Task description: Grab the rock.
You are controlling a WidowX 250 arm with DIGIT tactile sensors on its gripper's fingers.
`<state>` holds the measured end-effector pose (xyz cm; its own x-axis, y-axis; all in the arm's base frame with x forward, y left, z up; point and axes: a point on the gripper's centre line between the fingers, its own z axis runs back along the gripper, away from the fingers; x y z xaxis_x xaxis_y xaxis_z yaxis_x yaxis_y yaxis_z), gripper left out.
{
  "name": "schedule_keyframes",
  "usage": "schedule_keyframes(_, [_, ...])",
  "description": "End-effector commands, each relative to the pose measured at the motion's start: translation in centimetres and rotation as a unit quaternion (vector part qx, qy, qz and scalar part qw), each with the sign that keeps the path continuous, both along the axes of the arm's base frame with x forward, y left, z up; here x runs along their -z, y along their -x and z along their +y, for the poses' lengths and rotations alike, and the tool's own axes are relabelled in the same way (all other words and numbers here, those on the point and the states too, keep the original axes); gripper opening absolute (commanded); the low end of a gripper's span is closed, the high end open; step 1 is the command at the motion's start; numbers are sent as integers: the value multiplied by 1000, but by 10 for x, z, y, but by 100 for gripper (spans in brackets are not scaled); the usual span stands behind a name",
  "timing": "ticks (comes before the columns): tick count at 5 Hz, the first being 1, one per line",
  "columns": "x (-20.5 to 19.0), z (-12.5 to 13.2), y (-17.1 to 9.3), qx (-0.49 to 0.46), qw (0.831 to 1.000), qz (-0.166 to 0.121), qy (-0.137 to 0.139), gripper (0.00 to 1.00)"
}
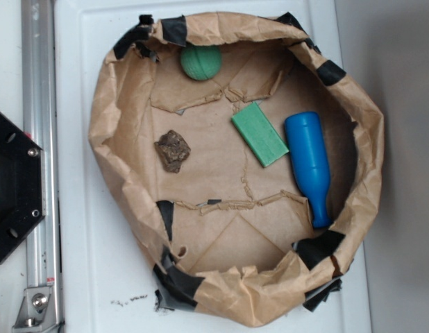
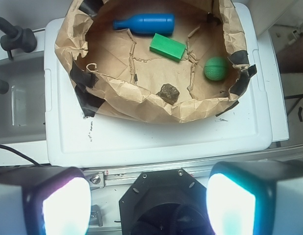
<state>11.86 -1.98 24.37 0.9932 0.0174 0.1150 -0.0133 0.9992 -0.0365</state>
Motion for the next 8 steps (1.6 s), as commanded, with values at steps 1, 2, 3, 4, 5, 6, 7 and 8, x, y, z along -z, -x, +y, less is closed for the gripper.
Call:
schedule_keyframes(1, [0, 0, 0, 0, 1000, 0, 0, 100])
schedule_keyframes(2, [-7, 19, -50, -28, 996, -80, 16, 100])
schedule_keyframes(3, [27, 35, -99, -58, 995, -72, 36, 100])
schedule_keyframes(4, [79, 41, -122, -54, 996, -52, 39, 100])
schedule_keyframes(5, [132, 26, -119, -17, 998, 18, 51, 100])
schedule_keyframes(6, [183, 18, -106, 3, 998, 67, 16, 100])
schedule_keyframes(7, [183, 18, -106, 3, 998, 67, 16, 100])
schedule_keyframes(8, [183, 18, -106, 3, 998, 67, 16, 100])
